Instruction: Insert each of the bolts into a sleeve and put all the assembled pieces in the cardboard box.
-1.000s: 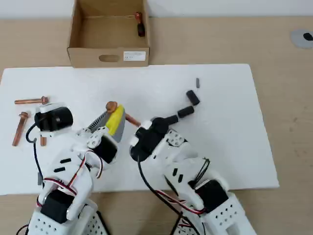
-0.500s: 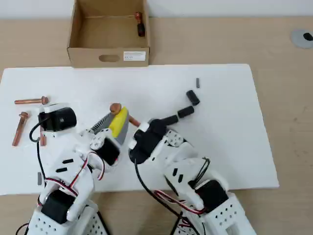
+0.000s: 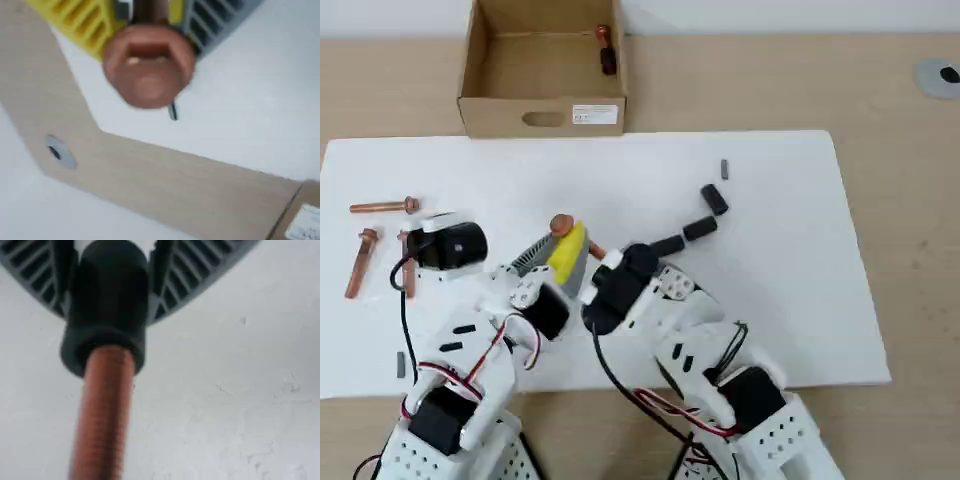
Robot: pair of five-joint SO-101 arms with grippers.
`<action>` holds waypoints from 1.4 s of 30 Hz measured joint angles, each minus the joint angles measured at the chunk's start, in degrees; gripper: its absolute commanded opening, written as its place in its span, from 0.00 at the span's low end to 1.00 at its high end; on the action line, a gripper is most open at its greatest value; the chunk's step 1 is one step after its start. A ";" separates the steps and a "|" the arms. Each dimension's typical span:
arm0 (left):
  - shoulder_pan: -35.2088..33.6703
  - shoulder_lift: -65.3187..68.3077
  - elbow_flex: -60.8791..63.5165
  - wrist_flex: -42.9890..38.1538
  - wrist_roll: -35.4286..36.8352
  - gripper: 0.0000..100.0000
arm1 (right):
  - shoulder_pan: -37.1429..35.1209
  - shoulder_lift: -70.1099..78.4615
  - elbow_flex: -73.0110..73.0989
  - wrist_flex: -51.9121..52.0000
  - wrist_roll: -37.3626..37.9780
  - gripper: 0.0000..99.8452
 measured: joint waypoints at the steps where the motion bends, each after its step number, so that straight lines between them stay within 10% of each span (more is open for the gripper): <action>1: -0.53 0.00 0.00 -0.44 -0.35 0.00 | 0.00 0.00 0.00 0.00 0.00 0.01; 42: -2.29 0.18 -3.08 2.55 1.76 0.00 | -2.99 -0.09 -0.26 0.00 -0.09 0.01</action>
